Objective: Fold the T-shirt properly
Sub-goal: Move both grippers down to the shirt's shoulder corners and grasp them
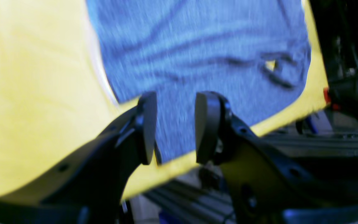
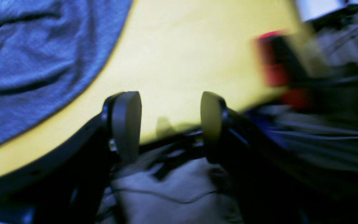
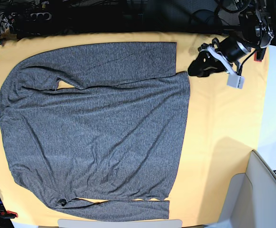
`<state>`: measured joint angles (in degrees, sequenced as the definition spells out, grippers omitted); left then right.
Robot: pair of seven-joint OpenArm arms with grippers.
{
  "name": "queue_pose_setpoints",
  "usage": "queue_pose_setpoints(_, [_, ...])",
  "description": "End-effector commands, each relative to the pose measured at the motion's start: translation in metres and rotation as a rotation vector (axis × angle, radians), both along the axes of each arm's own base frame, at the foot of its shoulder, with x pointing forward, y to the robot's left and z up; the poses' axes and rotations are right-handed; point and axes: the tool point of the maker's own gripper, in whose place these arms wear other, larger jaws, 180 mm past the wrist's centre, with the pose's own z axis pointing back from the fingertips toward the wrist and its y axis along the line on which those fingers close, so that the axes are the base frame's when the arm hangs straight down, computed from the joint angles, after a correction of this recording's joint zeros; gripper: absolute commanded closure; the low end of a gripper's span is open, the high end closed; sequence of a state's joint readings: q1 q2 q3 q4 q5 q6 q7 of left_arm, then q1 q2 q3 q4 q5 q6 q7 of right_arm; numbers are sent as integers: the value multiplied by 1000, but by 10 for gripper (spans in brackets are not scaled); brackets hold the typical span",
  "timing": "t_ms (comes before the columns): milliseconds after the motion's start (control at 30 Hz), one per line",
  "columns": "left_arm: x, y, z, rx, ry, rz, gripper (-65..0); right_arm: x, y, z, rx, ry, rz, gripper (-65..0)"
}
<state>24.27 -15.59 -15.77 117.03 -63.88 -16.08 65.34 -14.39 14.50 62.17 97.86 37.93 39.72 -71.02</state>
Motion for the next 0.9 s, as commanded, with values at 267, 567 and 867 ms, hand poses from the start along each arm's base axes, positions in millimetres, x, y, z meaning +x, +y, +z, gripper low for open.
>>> queue_pose_setpoints(267, [7, -3, 9, -13, -35, -15, -205, 29, 18, -40, 376, -183, -73, -258])
queue_pose_setpoints(567, [3, 2, -7, -26, 21, 5, -205, 47, 57, -61, 525, -224, -68, -258])
queue_pose_setpoints(867, [0, 2, -10, -26, 35, 4, -205, 55, 86, -73, 593, -234, -66, -257])
